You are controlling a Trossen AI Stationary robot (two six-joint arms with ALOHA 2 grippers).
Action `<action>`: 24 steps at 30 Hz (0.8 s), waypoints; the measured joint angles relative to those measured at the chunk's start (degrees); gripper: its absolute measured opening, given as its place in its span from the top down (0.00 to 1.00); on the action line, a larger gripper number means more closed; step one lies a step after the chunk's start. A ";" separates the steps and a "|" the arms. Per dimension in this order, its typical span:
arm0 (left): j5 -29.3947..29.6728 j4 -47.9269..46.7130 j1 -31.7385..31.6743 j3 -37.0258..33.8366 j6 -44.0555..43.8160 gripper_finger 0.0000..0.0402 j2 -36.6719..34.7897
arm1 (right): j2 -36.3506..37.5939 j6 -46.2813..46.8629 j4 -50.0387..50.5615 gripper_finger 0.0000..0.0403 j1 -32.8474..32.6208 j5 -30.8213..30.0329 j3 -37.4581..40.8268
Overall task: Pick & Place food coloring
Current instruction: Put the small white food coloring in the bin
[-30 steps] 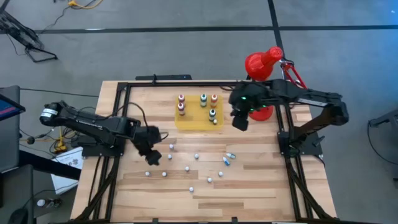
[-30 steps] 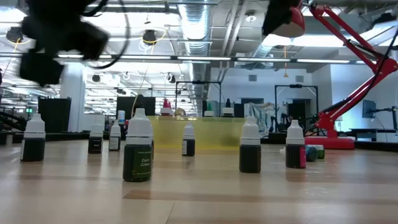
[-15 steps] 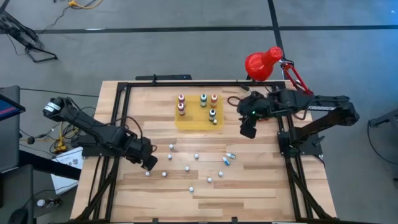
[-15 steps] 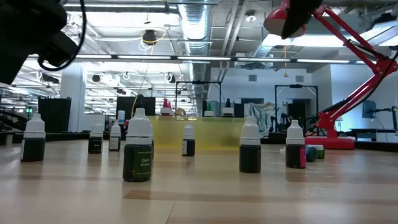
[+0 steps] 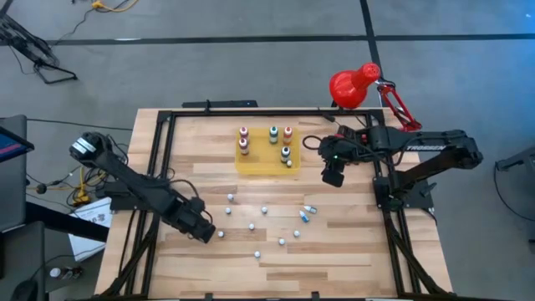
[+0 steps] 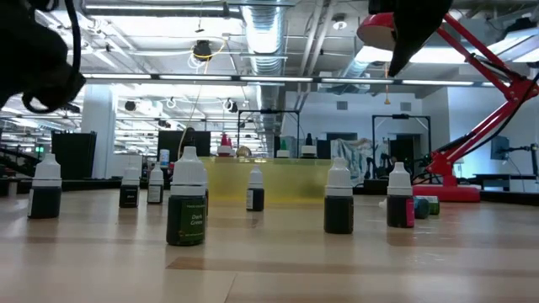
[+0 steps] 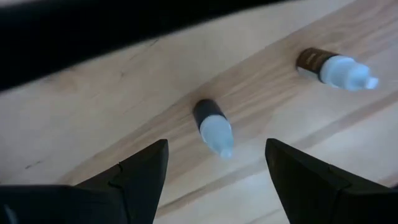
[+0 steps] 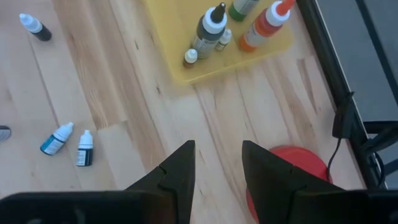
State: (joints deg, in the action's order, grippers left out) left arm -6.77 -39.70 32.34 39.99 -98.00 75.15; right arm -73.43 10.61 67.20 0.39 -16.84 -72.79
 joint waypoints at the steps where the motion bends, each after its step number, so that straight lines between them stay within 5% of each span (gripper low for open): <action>1: -0.06 0.72 -0.02 0.00 0.68 0.35 1.13 | 0.00 0.00 0.00 0.70 -0.01 0.00 0.00; 17: -1.67 2.17 -1.01 0.00 5.02 0.35 5.23 | -0.02 -0.05 -1.27 0.70 -0.01 -0.02 0.00; 24: -0.46 2.28 -1.01 0.00 5.07 0.51 5.23 | -0.02 -0.50 -1.71 0.70 -0.01 -0.02 0.00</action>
State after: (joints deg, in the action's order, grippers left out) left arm -7.22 -37.43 31.33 39.99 -92.92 80.38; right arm -73.45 10.11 65.49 0.38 -16.86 -72.79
